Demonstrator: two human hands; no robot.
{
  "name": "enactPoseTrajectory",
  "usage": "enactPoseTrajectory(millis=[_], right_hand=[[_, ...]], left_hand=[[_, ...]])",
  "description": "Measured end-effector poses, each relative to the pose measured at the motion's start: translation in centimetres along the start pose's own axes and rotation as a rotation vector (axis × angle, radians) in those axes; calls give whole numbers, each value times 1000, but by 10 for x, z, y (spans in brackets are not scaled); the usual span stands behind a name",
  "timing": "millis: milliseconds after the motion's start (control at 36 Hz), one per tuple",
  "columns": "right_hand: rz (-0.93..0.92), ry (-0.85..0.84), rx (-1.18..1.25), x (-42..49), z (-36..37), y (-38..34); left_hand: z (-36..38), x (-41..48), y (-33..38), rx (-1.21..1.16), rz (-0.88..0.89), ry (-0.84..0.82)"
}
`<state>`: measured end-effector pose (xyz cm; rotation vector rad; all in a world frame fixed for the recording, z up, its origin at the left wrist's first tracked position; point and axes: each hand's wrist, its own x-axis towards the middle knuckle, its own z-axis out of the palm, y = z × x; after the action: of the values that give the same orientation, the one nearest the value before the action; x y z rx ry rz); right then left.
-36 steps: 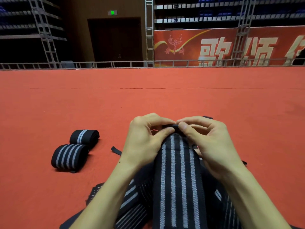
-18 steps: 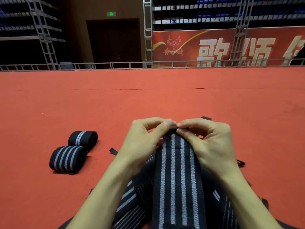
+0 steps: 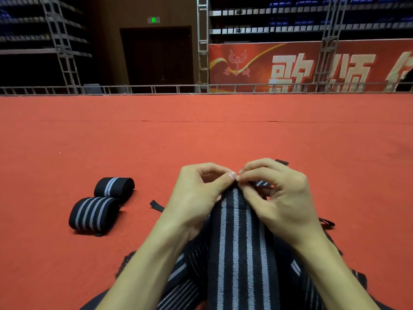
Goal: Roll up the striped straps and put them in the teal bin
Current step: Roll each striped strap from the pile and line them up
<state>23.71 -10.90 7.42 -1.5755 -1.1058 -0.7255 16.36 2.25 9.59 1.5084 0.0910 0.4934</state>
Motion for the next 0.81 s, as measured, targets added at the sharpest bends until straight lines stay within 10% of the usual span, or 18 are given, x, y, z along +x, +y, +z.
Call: enactPoseTrajectory(millis=[556,806], right_hand=[[63,50,32,1,0,-3],[583,-61,424,4,0,-18]], left_hand=[[-4,-2,6,120,85,-44],[-8,7,-2,256,335,83]])
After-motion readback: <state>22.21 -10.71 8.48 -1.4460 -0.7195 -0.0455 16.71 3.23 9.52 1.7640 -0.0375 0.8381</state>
